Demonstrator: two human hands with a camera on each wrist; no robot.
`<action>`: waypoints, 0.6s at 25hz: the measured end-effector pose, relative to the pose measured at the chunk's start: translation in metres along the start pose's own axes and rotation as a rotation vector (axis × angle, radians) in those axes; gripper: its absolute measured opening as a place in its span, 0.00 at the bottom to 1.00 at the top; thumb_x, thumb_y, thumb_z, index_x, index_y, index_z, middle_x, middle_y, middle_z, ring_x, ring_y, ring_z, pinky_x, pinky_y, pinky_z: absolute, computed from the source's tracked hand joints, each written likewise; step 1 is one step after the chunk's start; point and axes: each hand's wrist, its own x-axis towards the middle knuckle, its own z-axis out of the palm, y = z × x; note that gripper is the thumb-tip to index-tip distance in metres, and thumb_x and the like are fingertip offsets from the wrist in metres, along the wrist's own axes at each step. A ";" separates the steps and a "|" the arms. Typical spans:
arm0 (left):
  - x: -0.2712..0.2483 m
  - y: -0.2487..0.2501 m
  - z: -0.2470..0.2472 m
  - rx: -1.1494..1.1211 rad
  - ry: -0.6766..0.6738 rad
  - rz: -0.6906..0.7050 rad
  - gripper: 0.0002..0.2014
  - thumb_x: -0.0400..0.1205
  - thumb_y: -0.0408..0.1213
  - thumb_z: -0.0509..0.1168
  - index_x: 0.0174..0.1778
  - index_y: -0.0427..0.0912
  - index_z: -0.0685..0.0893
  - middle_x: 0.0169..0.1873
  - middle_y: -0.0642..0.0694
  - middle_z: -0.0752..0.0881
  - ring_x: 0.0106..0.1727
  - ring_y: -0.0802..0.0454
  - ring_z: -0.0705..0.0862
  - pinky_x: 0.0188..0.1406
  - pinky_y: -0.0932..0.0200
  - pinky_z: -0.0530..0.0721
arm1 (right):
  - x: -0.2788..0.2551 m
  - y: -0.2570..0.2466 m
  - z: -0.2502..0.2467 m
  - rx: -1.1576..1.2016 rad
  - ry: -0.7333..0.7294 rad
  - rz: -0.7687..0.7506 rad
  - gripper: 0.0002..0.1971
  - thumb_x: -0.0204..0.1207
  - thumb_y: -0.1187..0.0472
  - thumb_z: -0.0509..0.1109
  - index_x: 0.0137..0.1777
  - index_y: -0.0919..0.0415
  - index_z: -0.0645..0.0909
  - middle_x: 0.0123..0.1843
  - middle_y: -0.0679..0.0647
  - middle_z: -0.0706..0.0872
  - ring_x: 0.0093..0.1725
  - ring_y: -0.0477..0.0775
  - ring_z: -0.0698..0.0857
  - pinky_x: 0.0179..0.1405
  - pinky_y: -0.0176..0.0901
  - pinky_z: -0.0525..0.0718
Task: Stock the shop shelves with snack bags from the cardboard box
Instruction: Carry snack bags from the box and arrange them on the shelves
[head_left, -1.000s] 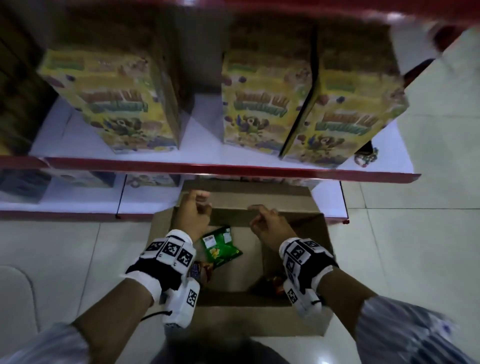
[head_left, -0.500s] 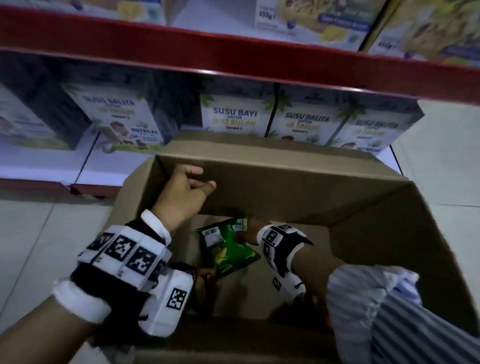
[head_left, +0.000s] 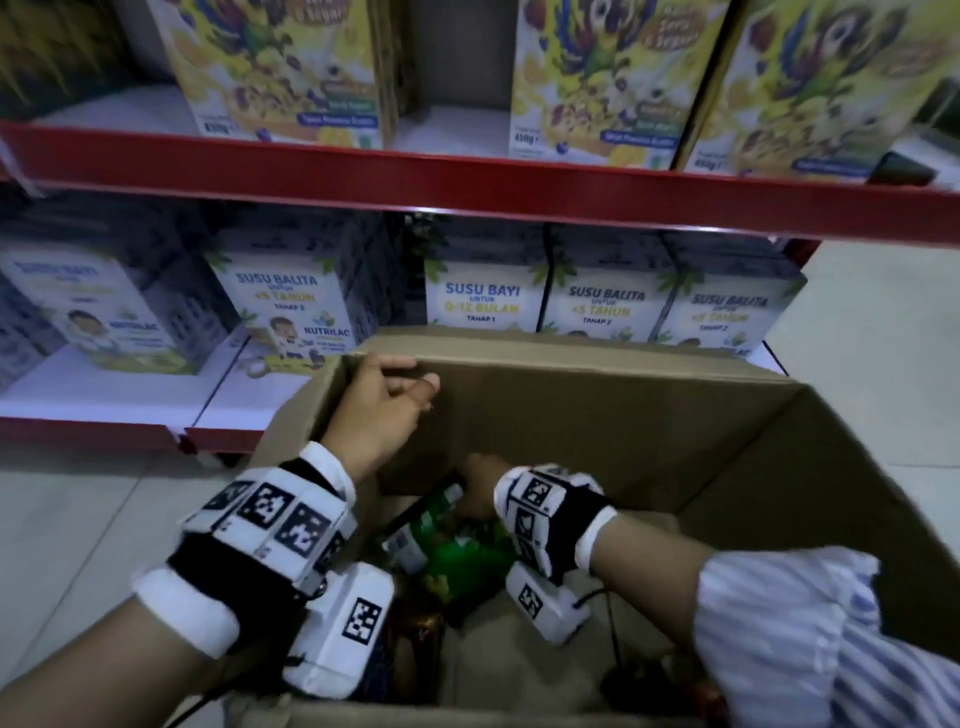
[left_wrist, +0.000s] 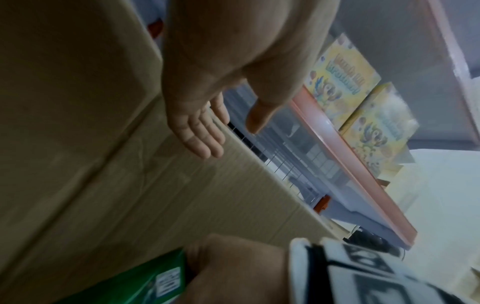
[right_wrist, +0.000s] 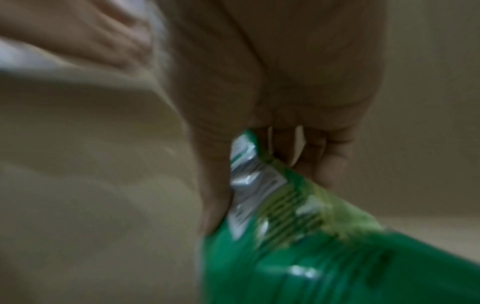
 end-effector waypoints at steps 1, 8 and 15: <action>-0.002 0.008 -0.006 -0.014 0.027 0.063 0.09 0.83 0.34 0.64 0.56 0.40 0.72 0.39 0.45 0.81 0.39 0.53 0.82 0.42 0.60 0.80 | -0.008 -0.003 -0.017 0.047 0.009 -0.021 0.26 0.66 0.53 0.81 0.61 0.66 0.83 0.60 0.64 0.86 0.58 0.61 0.86 0.55 0.50 0.84; -0.024 0.030 -0.045 0.104 0.111 0.237 0.13 0.85 0.52 0.56 0.55 0.46 0.75 0.42 0.48 0.81 0.53 0.43 0.84 0.61 0.41 0.81 | -0.091 -0.011 -0.128 0.413 0.340 -0.244 0.16 0.63 0.55 0.83 0.49 0.56 0.86 0.44 0.50 0.91 0.43 0.51 0.91 0.41 0.47 0.91; -0.053 0.055 -0.055 -0.213 -0.345 -0.135 0.39 0.75 0.74 0.41 0.66 0.49 0.75 0.46 0.29 0.90 0.46 0.33 0.91 0.35 0.45 0.90 | -0.139 -0.034 -0.149 0.405 0.505 -0.695 0.19 0.65 0.64 0.81 0.54 0.56 0.80 0.51 0.48 0.86 0.50 0.42 0.86 0.50 0.36 0.83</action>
